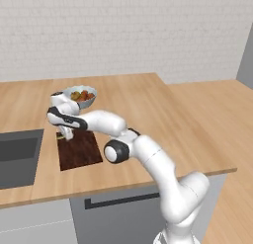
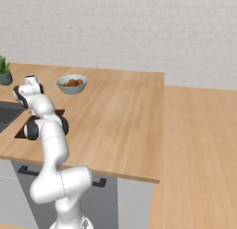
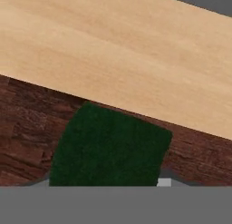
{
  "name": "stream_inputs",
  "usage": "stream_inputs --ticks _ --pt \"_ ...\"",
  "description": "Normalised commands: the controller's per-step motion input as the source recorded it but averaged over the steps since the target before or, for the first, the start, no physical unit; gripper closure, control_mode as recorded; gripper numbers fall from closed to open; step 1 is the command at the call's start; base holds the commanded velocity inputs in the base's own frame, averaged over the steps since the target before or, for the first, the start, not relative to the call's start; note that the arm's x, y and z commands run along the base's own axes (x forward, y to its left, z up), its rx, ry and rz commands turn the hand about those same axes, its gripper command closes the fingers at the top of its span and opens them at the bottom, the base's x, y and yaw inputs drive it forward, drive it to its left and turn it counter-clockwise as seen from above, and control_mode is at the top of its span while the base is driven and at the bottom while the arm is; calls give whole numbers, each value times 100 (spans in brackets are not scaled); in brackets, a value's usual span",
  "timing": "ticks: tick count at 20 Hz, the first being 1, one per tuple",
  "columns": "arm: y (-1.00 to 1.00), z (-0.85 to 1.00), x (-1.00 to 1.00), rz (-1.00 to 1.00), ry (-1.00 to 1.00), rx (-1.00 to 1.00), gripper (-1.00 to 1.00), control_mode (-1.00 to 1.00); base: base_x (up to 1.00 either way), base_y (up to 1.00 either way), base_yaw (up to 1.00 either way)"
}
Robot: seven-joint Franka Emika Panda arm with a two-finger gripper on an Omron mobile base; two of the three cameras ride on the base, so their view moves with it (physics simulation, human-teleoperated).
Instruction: Pick up the sponge from the counter and clean the cutting board by briefly scrubbing or pressing down on the cutting board. Once finished, release the sponge.
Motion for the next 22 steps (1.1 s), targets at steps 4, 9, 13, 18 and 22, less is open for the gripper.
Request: stream_inputs --ticks 4,9,13,18,22 --pt "14 -54 -82 14 7 0 100 -100 0 0 0" --pt "0 -69 -77 10 11 0 100 -100 0 0 0" --pt "-3 -61 -100 4 0 0 100 -100 0 0 0" --pt "-2 -62 -99 2 0 0 100 -100 0 0 0" --pt "-6 -60 -96 2 0 0 100 -100 0 0 0"
